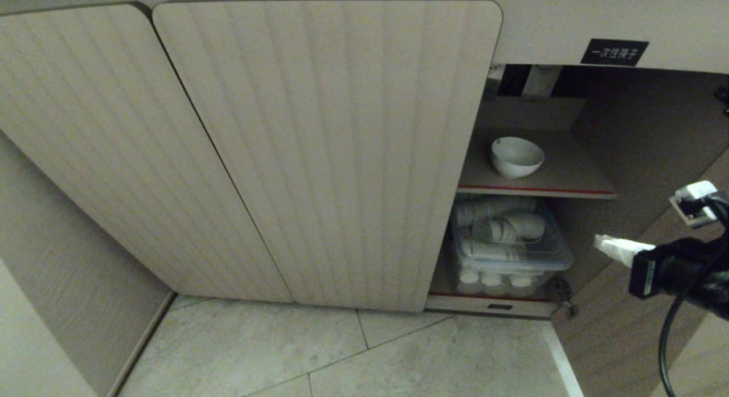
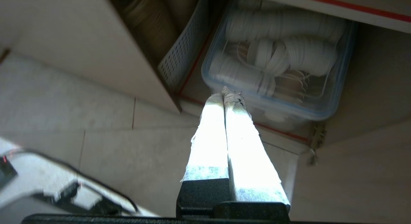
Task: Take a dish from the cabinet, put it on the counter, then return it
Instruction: Take the bowl from the cabinet
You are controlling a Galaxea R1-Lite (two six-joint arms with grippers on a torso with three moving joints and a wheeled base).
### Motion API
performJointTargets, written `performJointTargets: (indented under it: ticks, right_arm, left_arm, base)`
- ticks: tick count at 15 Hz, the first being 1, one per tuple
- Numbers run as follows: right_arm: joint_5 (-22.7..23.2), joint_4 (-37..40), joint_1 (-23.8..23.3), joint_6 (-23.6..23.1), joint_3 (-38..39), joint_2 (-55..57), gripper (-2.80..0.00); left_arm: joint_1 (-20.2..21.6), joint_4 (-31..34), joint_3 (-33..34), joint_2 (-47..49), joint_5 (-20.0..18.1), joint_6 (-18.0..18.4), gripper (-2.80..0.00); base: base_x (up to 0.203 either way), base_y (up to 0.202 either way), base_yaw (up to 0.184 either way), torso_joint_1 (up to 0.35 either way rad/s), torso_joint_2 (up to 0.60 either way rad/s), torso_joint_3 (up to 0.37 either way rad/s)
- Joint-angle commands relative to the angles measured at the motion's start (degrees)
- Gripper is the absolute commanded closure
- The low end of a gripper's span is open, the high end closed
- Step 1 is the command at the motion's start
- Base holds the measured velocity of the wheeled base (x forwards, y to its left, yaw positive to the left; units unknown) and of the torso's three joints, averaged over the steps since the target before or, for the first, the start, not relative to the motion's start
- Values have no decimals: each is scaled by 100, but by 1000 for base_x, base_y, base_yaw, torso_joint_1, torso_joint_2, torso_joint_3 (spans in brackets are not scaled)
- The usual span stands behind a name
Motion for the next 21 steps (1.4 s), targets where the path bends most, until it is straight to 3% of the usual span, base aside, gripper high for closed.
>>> performJointTargets:
  ticks: [1, 8, 21]
  right_arm:
    - [-141, -231, 5, 131, -399, 718, 0]
    - [-989, -936, 224, 645, -1575, 1726, 0]
    - [-1102, -2084, 177, 626, -2460, 2336, 0]
  left_arm:
    - [0, -4, -1, -2, 4, -6, 0]
    - [0, -4, 7, -2, 4, -6, 0]
    - [0, -4, 6, -2, 4, -6, 0]
  base:
    - [0, 0, 0, 0, 0, 0]
    - [0, 0, 0, 0, 0, 0]
    - [0, 0, 0, 0, 0, 0]
